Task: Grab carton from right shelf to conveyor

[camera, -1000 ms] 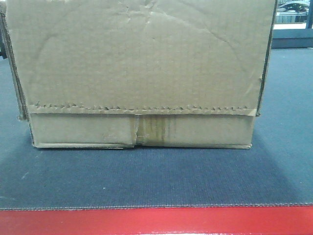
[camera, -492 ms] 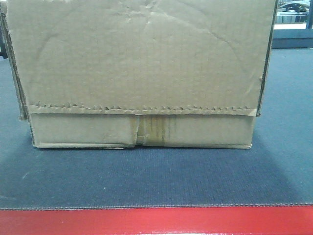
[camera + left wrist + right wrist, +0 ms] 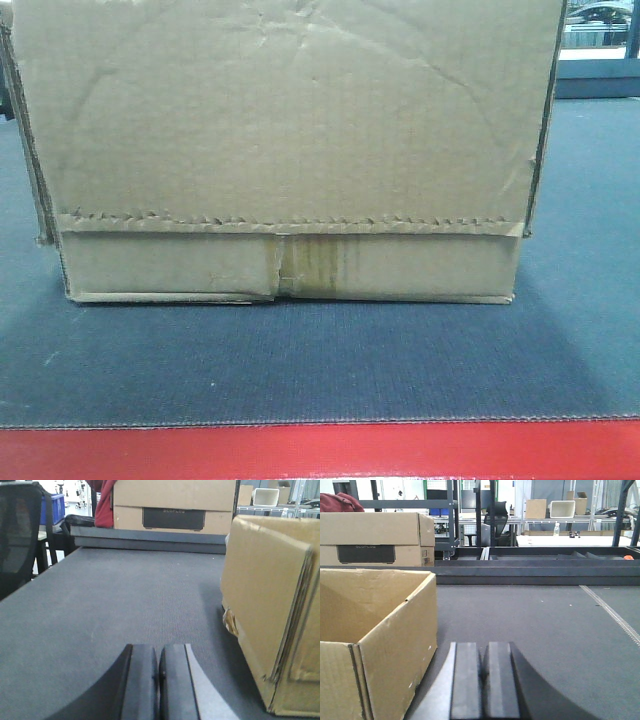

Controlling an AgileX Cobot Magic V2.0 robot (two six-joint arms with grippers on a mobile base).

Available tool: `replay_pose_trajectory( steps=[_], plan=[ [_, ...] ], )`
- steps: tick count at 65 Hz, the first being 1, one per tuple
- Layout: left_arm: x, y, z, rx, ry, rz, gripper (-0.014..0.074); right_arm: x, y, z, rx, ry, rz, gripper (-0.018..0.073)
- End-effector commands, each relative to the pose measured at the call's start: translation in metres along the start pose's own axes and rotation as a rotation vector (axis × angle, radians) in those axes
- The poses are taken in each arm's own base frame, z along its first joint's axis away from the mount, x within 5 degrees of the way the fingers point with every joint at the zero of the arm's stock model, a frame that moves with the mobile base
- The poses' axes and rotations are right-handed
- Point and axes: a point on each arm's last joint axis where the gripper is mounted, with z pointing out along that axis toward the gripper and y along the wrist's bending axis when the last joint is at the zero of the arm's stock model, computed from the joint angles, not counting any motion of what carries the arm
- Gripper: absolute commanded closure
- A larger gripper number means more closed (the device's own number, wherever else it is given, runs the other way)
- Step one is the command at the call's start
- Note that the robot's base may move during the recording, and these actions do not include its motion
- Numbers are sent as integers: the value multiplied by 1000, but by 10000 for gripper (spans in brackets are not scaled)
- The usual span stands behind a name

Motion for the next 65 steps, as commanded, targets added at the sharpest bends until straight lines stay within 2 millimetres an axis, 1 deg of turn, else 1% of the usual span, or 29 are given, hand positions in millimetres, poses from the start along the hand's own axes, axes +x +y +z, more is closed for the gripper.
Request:
replay_pose_trajectory(
  steps=[1,3,9,65],
  plan=[
    [-3,0,0,6,-118,-27,584,-2,0,-1,4,-28,-19,637],
    [1,0,1,4,-71,-40,584,-2,0,-1,4,-28,-19,637],
    [2,0,1,4,-61,-40,584,-2,0,-1,3,-32,-19,637],
    [2,0,1,4,-61,-40,584,-1,-1,0,14,-29,-27,637]
  ],
)
